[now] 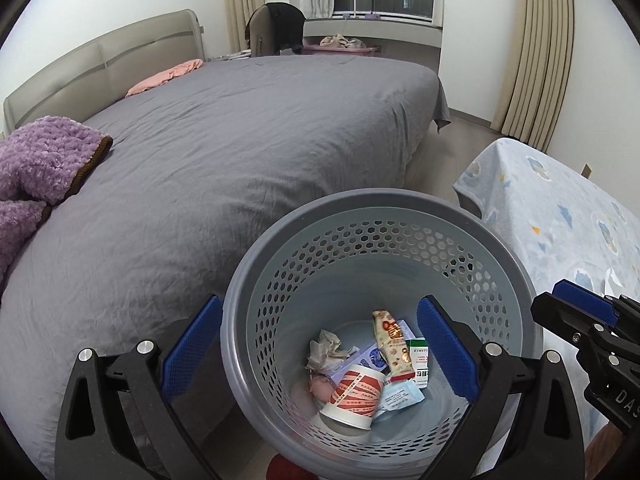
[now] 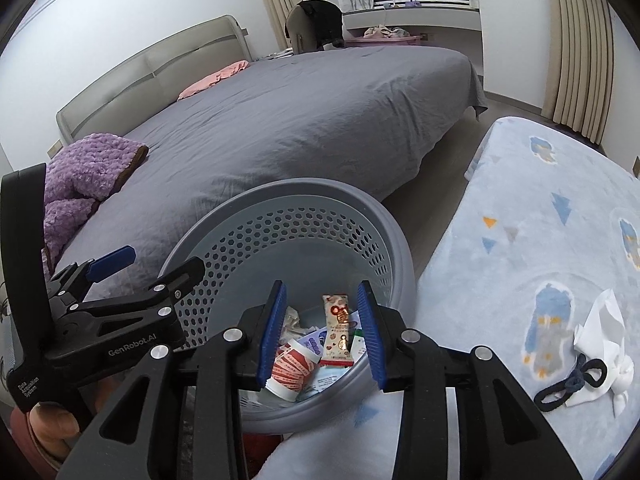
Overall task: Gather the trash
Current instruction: 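Move both tools back over the bed toward the white tissue and black cord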
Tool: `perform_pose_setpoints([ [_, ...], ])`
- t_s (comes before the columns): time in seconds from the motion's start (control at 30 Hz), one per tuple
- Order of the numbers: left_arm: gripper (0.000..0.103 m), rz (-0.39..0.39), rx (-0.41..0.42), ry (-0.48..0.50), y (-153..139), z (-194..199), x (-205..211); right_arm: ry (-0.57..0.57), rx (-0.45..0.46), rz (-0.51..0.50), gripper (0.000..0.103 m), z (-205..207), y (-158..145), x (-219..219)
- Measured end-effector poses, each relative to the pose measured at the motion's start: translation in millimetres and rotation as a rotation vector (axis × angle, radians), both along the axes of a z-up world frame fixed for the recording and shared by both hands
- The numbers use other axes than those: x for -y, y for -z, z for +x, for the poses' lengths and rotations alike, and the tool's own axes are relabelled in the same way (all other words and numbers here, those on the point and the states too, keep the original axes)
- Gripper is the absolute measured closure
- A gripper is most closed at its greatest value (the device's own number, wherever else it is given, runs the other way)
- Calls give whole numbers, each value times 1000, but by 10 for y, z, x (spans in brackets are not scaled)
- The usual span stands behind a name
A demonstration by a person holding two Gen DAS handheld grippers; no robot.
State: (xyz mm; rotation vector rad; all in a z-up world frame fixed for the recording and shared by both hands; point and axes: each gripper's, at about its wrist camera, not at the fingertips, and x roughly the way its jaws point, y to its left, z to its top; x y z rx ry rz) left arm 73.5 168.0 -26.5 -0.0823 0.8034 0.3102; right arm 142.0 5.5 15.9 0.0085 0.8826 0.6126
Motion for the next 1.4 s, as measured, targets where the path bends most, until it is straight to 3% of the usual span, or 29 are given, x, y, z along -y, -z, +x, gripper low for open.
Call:
perform_pose_setpoints([
  [0.93,7,4,26,18,-91,-46,125,55,23,-5,60,-132,-73,227],
  [1.4,7,-9,56,99,-208,-25,486,143,44,-8,58,-290,-169,677],
])
